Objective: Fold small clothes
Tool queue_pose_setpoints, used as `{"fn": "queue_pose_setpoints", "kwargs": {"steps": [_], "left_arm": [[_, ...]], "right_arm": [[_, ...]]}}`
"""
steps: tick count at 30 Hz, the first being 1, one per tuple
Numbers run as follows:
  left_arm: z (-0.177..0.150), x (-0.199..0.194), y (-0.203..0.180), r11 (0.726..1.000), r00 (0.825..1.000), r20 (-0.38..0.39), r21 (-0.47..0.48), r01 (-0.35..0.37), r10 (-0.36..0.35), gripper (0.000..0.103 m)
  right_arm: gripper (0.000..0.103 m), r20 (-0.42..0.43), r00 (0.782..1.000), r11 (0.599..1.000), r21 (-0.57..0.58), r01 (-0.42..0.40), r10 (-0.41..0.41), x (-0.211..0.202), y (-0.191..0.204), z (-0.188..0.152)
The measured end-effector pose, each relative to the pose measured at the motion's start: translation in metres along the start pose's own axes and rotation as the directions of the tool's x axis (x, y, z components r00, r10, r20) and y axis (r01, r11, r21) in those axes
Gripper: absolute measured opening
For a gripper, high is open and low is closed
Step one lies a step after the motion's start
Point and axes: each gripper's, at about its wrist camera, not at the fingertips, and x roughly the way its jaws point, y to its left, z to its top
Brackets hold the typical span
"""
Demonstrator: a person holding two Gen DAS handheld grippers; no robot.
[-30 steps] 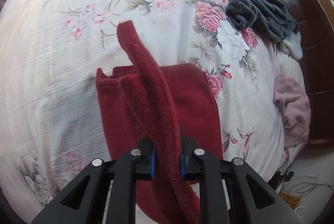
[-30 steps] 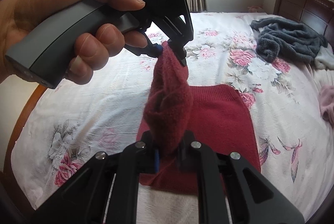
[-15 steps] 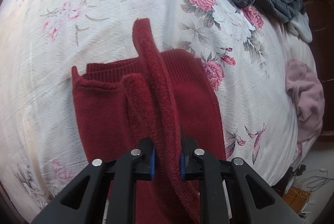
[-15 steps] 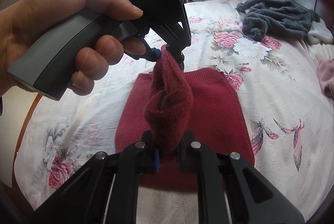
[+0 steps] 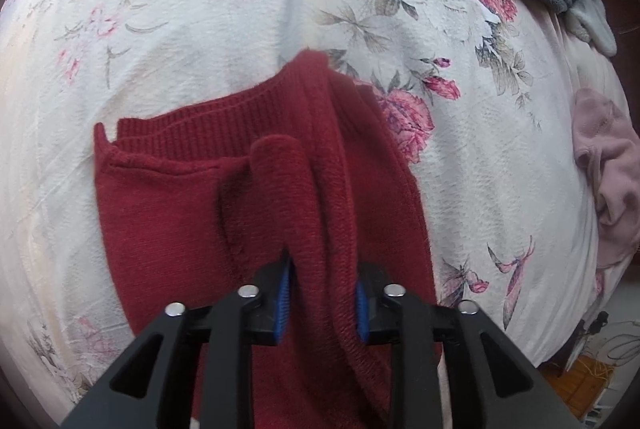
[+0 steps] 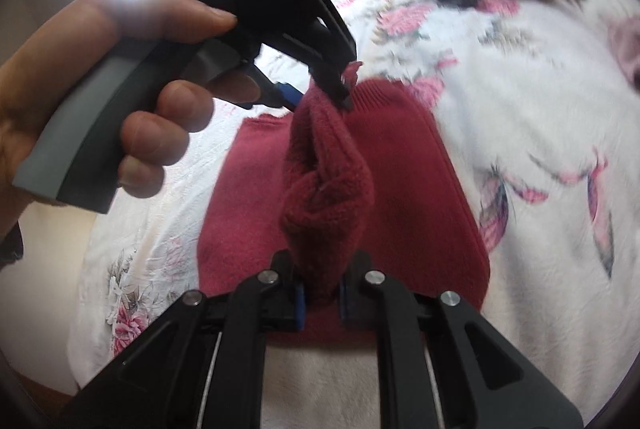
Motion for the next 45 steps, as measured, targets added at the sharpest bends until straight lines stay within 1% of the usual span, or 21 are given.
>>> {"fn": "queue_pose_setpoints", "kwargs": {"steps": [2, 3, 6, 7, 8, 10, 11, 14, 16, 19, 21, 23, 25, 27, 29, 31, 34, 39, 41, 44, 45], "left_arm": [[-0.002, 0.001, -0.001, 0.995, 0.995, 0.016, 0.007, 0.097, -0.097, 0.061], [-0.005, -0.001, 0.001, 0.986, 0.985, 0.034, 0.015, 0.166, -0.167, 0.063], [-0.017, -0.009, 0.013, 0.969, 0.965, 0.080, 0.025, 0.247, -0.248, 0.065], [-0.023, -0.013, 0.023, 0.959, 0.955, 0.096, 0.021, 0.281, -0.282, 0.066], [-0.030, -0.017, 0.032, 0.950, 0.944, 0.107, 0.019, 0.313, -0.313, 0.067], [-0.046, -0.027, 0.047, 0.931, 0.922, 0.130, 0.032, 0.364, -0.365, 0.067], [-0.056, -0.032, 0.055, 0.922, 0.911, 0.142, 0.045, 0.384, -0.387, 0.067], [-0.087, -0.048, 0.079, 0.890, 0.870, 0.190, 0.057, 0.453, -0.455, 0.068], [-0.109, -0.053, 0.095, 0.859, 0.834, 0.221, 0.042, 0.511, -0.506, 0.069], [-0.136, -0.055, 0.114, 0.823, 0.795, 0.249, 0.017, 0.567, -0.553, 0.070], [-0.148, -0.053, 0.121, 0.806, 0.779, 0.256, 0.003, 0.591, -0.572, 0.070], [-0.158, -0.051, 0.125, 0.788, 0.762, 0.265, -0.013, 0.615, -0.590, 0.070], [-0.165, -0.046, 0.129, 0.766, 0.744, 0.271, -0.033, 0.642, -0.611, 0.070], [-0.168, -0.041, 0.131, 0.753, 0.734, 0.271, -0.051, 0.657, -0.622, 0.070], [-0.168, -0.034, 0.131, 0.750, 0.737, 0.258, -0.064, 0.658, -0.624, 0.070], [-0.167, -0.030, 0.128, 0.750, 0.738, 0.247, -0.061, 0.658, -0.628, 0.070], [-0.167, -0.030, 0.122, 0.739, 0.722, 0.242, -0.032, 0.673, -0.648, 0.070], [-0.168, -0.030, 0.106, 0.724, 0.705, 0.213, 0.017, 0.689, -0.676, 0.070], [-0.167, -0.023, 0.099, 0.722, 0.705, 0.192, 0.023, 0.692, -0.682, 0.070], [-0.168, -0.003, 0.098, 0.735, 0.728, 0.157, -0.016, 0.678, -0.668, 0.070], [-0.168, 0.004, 0.099, 0.738, 0.735, 0.145, -0.038, 0.673, -0.663, 0.070]], "right_arm": [[0.010, -0.016, 1.000, 0.999, 0.033, -0.023, 0.024, 0.003, -0.013, -0.004], [0.010, -0.028, 0.998, 0.997, 0.064, -0.049, 0.051, 0.006, -0.023, -0.007], [0.022, -0.068, 0.981, 0.971, 0.173, -0.165, 0.179, 0.017, -0.057, -0.014], [0.033, -0.071, 0.972, 0.953, 0.223, -0.204, 0.225, 0.019, -0.068, -0.015], [0.051, -0.068, 0.955, 0.921, 0.291, -0.258, 0.289, 0.021, -0.083, -0.015], [0.069, -0.048, 0.929, 0.871, 0.369, -0.326, 0.368, 0.023, -0.101, -0.013], [0.070, -0.044, 0.911, 0.842, 0.400, -0.361, 0.411, 0.025, -0.110, -0.010], [0.074, -0.072, 0.813, 0.730, 0.490, -0.476, 0.578, 0.040, -0.127, 0.005], [0.074, -0.117, 0.795, 0.724, 0.507, -0.467, 0.595, 0.049, -0.132, 0.017], [0.074, -0.213, 0.762, 0.742, 0.488, -0.459, 0.611, 0.069, -0.127, 0.043], [0.074, -0.272, 0.723, 0.738, 0.491, -0.463, 0.635, 0.089, -0.122, 0.059], [0.074, -0.299, 0.696, 0.728, 0.501, -0.468, 0.653, 0.105, -0.117, 0.072], [0.070, -0.323, 0.701, 0.745, 0.494, -0.448, 0.636, 0.118, -0.111, 0.085], [0.057, -0.357, 0.699, 0.765, 0.474, -0.436, 0.620, 0.128, -0.101, 0.095], [0.020, -0.398, 0.718, 0.809, 0.422, -0.409, 0.570, 0.129, -0.092, 0.098], [0.018, -0.410, 0.748, 0.847, 0.357, -0.395, 0.522, 0.122, -0.084, 0.100], [0.015, -0.389, 0.807, 0.894, 0.243, -0.375, 0.444, 0.098, -0.077, 0.098], [0.014, -0.313, 0.866, 0.918, 0.205, -0.340, 0.391, 0.077, -0.090, 0.095], [0.014, -0.309, 0.870, 0.917, 0.232, -0.323, 0.385, 0.082, -0.101, 0.090], [0.021, -0.354, 0.832, 0.898, 0.268, -0.349, 0.428, 0.101, -0.101, 0.086], [0.023, -0.356, 0.827, 0.894, 0.281, -0.349, 0.435, 0.104, -0.102, 0.090]]}}
